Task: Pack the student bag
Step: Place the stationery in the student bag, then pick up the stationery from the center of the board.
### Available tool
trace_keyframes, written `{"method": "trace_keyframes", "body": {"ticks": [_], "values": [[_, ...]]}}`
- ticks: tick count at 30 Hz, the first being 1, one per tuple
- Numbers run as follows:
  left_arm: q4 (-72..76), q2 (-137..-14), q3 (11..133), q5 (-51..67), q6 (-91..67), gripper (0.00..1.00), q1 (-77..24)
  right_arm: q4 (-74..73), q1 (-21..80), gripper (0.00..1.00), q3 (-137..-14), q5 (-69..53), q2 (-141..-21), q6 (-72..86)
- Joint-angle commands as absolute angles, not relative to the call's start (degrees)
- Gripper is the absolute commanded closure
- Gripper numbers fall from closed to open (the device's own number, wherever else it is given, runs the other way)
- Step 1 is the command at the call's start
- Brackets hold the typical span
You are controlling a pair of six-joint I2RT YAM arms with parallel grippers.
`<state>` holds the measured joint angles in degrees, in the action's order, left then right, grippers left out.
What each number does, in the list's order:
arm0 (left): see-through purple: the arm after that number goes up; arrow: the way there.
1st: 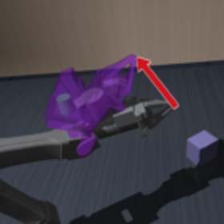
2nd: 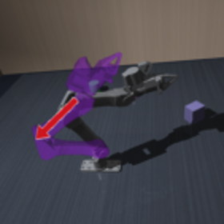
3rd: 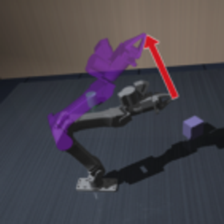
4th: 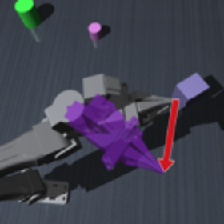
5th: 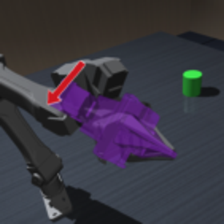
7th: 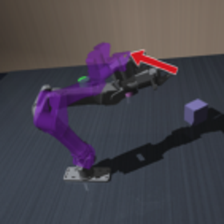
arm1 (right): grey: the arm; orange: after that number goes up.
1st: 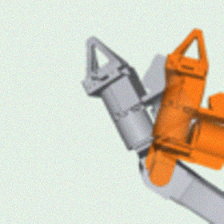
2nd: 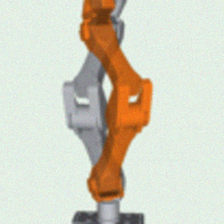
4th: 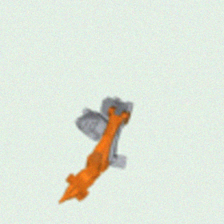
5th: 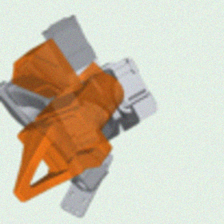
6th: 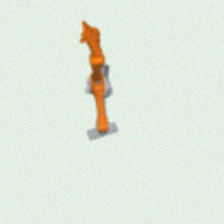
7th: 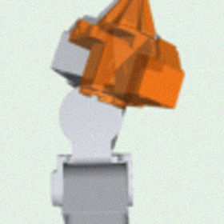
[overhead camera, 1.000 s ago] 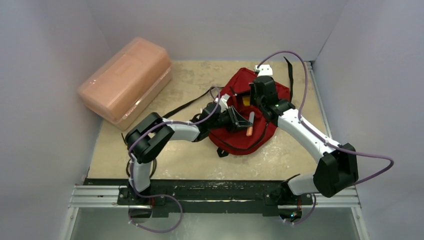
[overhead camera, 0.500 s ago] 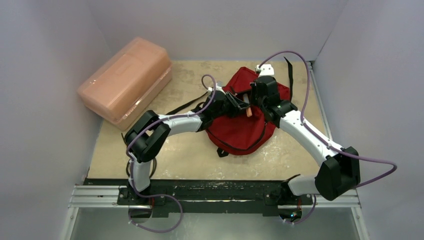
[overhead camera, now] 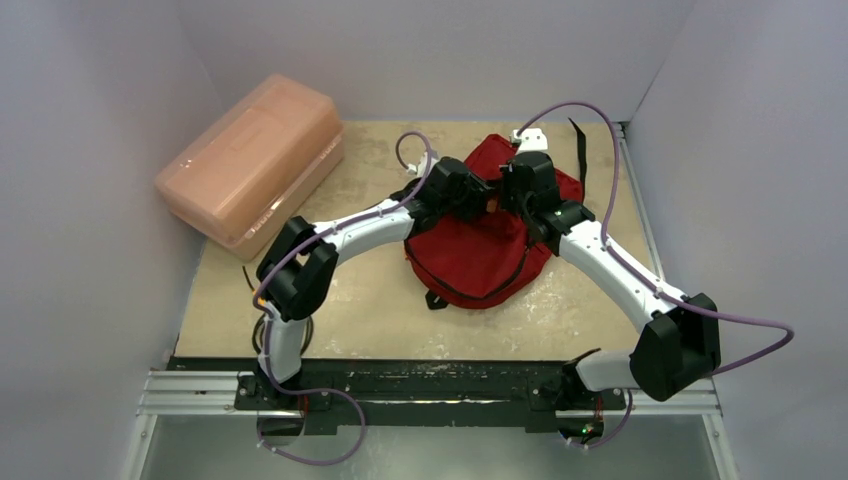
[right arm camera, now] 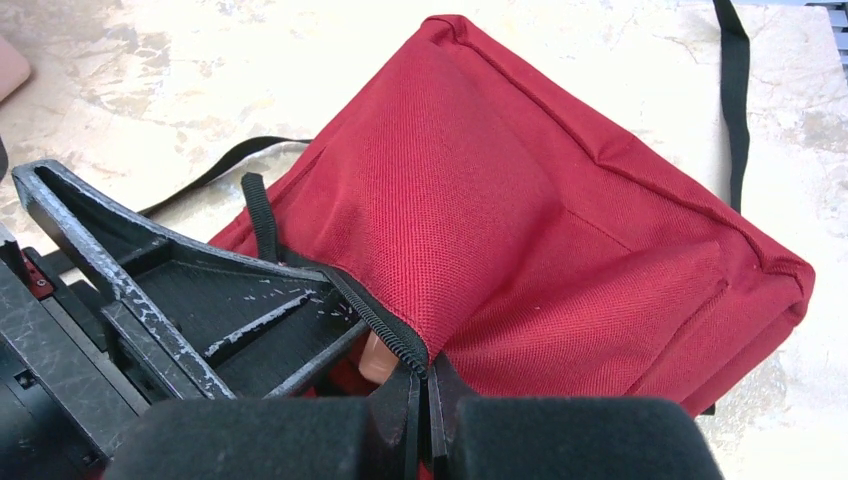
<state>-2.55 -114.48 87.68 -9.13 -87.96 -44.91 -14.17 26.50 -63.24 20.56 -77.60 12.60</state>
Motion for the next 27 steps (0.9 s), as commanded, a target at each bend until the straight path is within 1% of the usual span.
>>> {"method": "trace_keyframes", "body": {"ticks": [1, 4, 7, 10, 13, 17, 19, 23, 25, 27], "values": [[-4.42, -112.86, 87.52, -8.43, -86.69, 0.47, -44.47, -9.62, 26.56, 1.0, -63.98, 19.78, -75.32, 13.01], [0.6, -108.68, 82.63, -6.62, -79.45, 0.46, -44.62, -9.68, 26.5, 1.0, -63.98, 19.77, -75.54, 13.01], [1.81, -103.68, 78.18, -3.49, -70.58, 0.46, -44.91, -9.67, 26.6, 1.0, -63.98, 19.54, -75.75, 13.01], [5.43, -97.29, 70.65, 0.26, -61.88, 0.46, -44.83, -9.9, 26.54, 1.0, -64.07, 19.46, -75.85, 12.92], [3.08, -90.02, 63.28, 1.6, -53.76, 0.46, -44.74, -10.01, 26.52, 1.0, -63.99, 20.06, -75.77, 12.83], [-3.53, -79.31, 55.17, 0.32, -44.32, 0.41, -43.22, -9.9, 26.54, 1.0, -63.31, 22.89, -75.03, 14.2], [-8.87, -75.8, 52.5, -1.68, -42.2, 0.38, -41.13, -9.13, 26.39, 1.0, -62.2, 27.25, -74.07, 14.77], [-16.51, -73.46, 49.19, -2.87, -41.88, 0.37, -35.01, -9.08, 25.24, 1.0, -61.57, 30.68, -72.75, 16.23], [-18.47, -75.88, 49.86, -1.89, -42.23, 0.37, -32.07, -9.05, 24.39, 1.0, -61.43, 30.51, -72.54, 16.95], [-21.56, -80.52, 53.18, -3.16, -42.79, 0.38, -30.65, -8.97, 24.1, 1.0, -61.44, 29.62, -72.36, 17.1]]}}
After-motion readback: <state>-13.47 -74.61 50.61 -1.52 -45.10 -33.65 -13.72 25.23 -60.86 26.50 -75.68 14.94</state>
